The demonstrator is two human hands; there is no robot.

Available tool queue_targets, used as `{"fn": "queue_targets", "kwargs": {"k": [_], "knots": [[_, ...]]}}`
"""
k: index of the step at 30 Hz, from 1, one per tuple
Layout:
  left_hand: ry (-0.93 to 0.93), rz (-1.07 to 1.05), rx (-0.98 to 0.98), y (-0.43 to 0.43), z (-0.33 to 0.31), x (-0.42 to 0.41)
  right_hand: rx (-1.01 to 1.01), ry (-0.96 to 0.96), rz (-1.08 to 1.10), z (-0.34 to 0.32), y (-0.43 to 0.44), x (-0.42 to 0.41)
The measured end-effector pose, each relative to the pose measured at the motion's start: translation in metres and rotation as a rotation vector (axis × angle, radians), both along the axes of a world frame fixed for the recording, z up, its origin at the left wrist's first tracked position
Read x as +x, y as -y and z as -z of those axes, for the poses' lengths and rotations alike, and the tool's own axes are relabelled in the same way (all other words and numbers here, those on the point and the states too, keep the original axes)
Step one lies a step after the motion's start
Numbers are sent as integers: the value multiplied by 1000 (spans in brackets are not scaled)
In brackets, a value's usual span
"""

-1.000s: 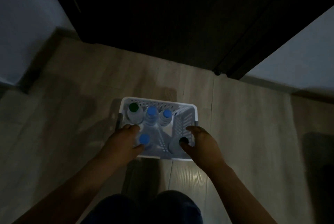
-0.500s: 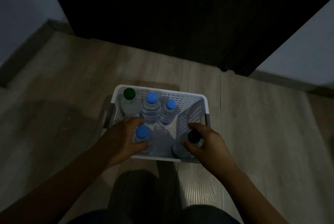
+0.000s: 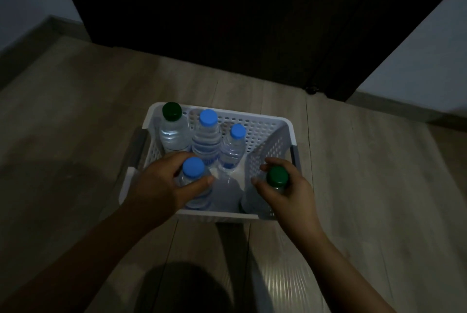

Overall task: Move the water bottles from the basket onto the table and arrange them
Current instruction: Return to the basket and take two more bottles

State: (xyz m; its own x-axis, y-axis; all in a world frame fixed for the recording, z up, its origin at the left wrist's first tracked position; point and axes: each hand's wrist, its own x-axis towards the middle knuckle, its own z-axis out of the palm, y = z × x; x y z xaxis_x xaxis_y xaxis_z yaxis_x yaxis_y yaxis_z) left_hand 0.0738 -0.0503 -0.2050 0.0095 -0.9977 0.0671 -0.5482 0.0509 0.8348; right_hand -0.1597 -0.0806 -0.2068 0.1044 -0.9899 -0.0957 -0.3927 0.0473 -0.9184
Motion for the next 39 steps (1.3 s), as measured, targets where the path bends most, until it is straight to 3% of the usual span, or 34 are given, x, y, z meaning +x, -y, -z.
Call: {"fn": "queue_targets", "kwargs": {"k": [9, 14, 21, 33, 39], "knots": [[-137, -113, 24, -6, 9, -14, -135, 28, -14, 5, 0, 4], [-108, -94, -66, -10, -1, -19, -125, 88, 80, -5, 2, 7], [-201, -135, -161, -7, -22, -30, -269, 153, 102, -45, 5, 8], [-303, -113, -255, 44, -131, -39, -418, 183, 57, -161, 42, 13], [-340, -125, -186, 77, -206, -33, -453, 197, 119, -235, 72, 26]]}}
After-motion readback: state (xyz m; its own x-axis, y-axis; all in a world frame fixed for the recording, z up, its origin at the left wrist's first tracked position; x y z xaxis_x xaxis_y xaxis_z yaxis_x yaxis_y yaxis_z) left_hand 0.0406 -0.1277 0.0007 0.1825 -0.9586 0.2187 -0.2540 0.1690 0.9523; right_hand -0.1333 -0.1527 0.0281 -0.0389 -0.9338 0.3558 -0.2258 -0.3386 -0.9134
